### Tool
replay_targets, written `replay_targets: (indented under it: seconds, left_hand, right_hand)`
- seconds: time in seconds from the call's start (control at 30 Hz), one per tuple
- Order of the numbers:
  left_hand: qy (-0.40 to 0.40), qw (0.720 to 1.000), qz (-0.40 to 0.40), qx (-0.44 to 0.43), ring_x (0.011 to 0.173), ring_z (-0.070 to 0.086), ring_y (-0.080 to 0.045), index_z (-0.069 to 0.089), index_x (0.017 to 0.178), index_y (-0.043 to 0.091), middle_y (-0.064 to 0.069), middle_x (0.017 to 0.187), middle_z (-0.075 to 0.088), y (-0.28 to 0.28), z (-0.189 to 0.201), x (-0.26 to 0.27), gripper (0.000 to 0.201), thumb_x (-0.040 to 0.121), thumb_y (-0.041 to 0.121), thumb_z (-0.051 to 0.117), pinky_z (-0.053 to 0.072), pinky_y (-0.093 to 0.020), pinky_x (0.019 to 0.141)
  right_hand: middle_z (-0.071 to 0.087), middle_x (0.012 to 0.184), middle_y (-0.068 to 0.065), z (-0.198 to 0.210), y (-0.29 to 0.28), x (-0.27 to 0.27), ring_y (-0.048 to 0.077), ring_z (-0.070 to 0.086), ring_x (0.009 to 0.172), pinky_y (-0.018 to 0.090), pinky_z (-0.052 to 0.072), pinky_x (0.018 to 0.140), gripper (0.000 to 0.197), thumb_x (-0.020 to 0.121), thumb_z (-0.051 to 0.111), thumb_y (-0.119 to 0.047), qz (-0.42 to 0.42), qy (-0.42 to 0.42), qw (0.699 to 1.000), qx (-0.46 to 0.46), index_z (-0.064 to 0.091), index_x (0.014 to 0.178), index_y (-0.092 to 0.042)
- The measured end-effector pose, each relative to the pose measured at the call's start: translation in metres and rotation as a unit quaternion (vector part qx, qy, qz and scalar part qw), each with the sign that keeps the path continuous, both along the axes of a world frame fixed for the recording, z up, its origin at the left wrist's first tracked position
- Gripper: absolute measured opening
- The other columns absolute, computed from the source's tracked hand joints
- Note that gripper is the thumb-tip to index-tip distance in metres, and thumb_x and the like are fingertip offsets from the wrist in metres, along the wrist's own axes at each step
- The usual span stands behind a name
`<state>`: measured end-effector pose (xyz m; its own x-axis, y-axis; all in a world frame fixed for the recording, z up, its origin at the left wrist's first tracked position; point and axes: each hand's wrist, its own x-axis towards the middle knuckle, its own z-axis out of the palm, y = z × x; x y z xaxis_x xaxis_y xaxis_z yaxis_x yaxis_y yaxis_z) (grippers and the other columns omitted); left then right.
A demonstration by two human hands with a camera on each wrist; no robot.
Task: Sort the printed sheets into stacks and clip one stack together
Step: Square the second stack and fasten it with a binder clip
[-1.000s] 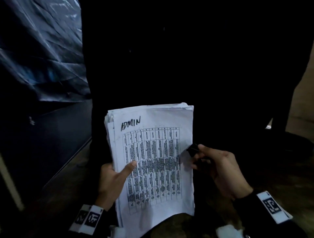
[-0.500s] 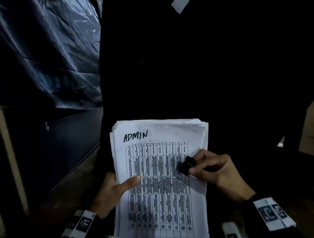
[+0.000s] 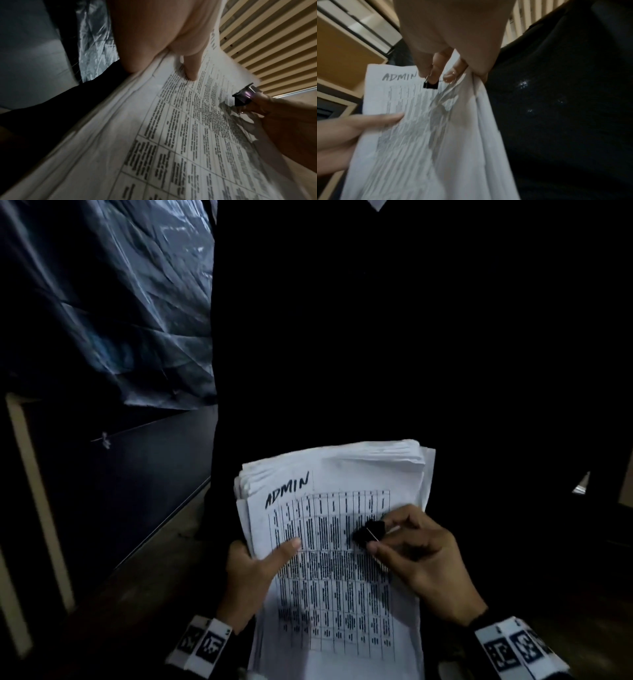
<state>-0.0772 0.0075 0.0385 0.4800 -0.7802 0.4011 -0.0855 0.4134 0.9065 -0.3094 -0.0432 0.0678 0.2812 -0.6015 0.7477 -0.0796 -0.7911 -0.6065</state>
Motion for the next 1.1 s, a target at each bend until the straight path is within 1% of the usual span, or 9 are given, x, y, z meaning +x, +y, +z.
replay_targets:
  seconds: [0.2, 0.3, 0.4, 0.53, 0.63, 0.7, 0.8, 0.93, 1.1]
  left_hand:
    - [-0.027, 0.997, 0.018, -0.067, 0.075, 0.071, -0.003, 0.069, 0.083, 0.022, 0.012, 0.079, 0.076, 0.005, 0.041, -0.006, 0.021, 0.065, 0.029, 0.078, 0.057, -0.024, 0.065]
    - [-0.038, 0.995, 0.065, -0.064, 0.07, 0.071, -0.011, 0.07, 0.08, 0.019, 0.006, 0.072, 0.075, 0.004, 0.034, -0.016, 0.014, 0.071, 0.026, 0.078, 0.059, -0.033, 0.063]
    - [-0.043, 0.993, 0.095, -0.062, 0.076, 0.071, -0.026, 0.071, 0.087, 0.005, -0.011, 0.078, 0.073, 0.003, 0.033, -0.026, 0.029, 0.074, 0.029, 0.079, 0.059, -0.044, 0.067]
    - [-0.033, 0.993, 0.102, -0.049, 0.068, 0.069, -0.012, 0.068, 0.081, 0.012, -0.004, 0.077, 0.071, 0.003, 0.03, -0.023, 0.022, 0.073, 0.029, 0.079, 0.059, -0.041, 0.064]
    - [-0.005, 0.996, 0.088, -0.001, 0.07, 0.068, -0.039, 0.067, 0.082, -0.001, -0.025, 0.08, 0.07, 0.004, 0.013, -0.026, 0.049, 0.064, 0.042, 0.083, 0.056, -0.056, 0.067]
    - [0.004, 0.997, 0.077, 0.002, 0.066, 0.065, -0.036, 0.065, 0.085, -0.007, -0.033, 0.085, 0.067, 0.004, 0.012, -0.029, 0.053, 0.065, 0.038, 0.084, 0.054, -0.06, 0.068]
    - [-0.003, 0.996, 0.089, -0.02, 0.068, 0.063, -0.025, 0.066, 0.087, -0.006, -0.032, 0.084, 0.068, 0.0, 0.024, -0.025, 0.048, 0.07, 0.036, 0.081, 0.057, -0.054, 0.068]
    - [-0.013, 0.995, 0.096, -0.003, 0.071, 0.068, -0.039, 0.066, 0.086, -0.003, -0.026, 0.082, 0.07, -0.001, 0.016, -0.021, 0.054, 0.063, 0.042, 0.084, 0.058, -0.057, 0.069]
    - [-0.005, 0.996, 0.09, -0.013, 0.076, 0.071, -0.027, 0.069, 0.092, 0.002, -0.023, 0.084, 0.072, -0.001, 0.015, -0.025, 0.07, 0.053, 0.059, 0.083, 0.059, -0.054, 0.072]
  right_hand:
    - [0.062, 0.098, 0.008, 0.027, 0.008, 0.001, 0.021, 0.065, 0.09, 0.03, 0.053, 0.077, 0.013, 0.075, 0.077, -0.019, -0.077, -0.017, 0.987, -0.142, 0.077, 0.073, -0.006]
    - [0.062, 0.099, 0.006, 0.01, 0.017, 0.008, 0.018, 0.064, 0.092, 0.031, 0.054, 0.075, 0.015, 0.079, 0.075, -0.022, -0.117, 0.042, 0.97, -0.21, 0.076, 0.074, -0.007]
    - [0.063, 0.1, 0.006, 0.004, 0.019, 0.015, 0.019, 0.063, 0.094, 0.034, 0.053, 0.076, 0.02, 0.082, 0.071, -0.025, -0.12, 0.064, 0.962, -0.236, 0.074, 0.074, -0.007]
    - [0.062, 0.098, 0.003, 0.012, 0.011, 0.01, 0.012, 0.062, 0.096, 0.027, 0.052, 0.08, 0.019, 0.079, 0.072, -0.027, -0.12, 0.029, 0.973, -0.193, 0.076, 0.072, -0.009]
    - [0.062, 0.098, -0.004, -0.001, 0.009, 0.009, 0.007, 0.061, 0.094, 0.027, 0.053, 0.076, 0.023, 0.076, 0.071, -0.035, -0.094, 0.035, 0.99, -0.096, 0.077, 0.071, -0.014]
    - [0.062, 0.098, -0.005, -0.005, 0.011, 0.01, 0.008, 0.062, 0.095, 0.029, 0.053, 0.078, 0.024, 0.075, 0.071, -0.037, -0.082, 0.031, 0.994, -0.069, 0.078, 0.072, -0.014]
    - [0.064, 0.099, -0.003, 0.008, 0.014, 0.013, 0.013, 0.063, 0.095, 0.029, 0.053, 0.081, 0.022, 0.076, 0.072, -0.035, -0.079, 0.003, 0.992, -0.094, 0.078, 0.073, -0.014]
    - [0.062, 0.1, -0.01, -0.002, 0.01, 0.012, 0.016, 0.063, 0.096, 0.033, 0.053, 0.08, 0.017, 0.077, 0.072, -0.035, -0.092, 0.004, 0.992, -0.091, 0.077, 0.072, -0.019]
    - [0.062, 0.099, -0.005, -0.006, 0.01, 0.015, 0.017, 0.063, 0.095, 0.035, 0.053, 0.079, 0.02, 0.077, 0.071, -0.035, -0.09, -0.01, 0.992, -0.084, 0.078, 0.072, -0.016]
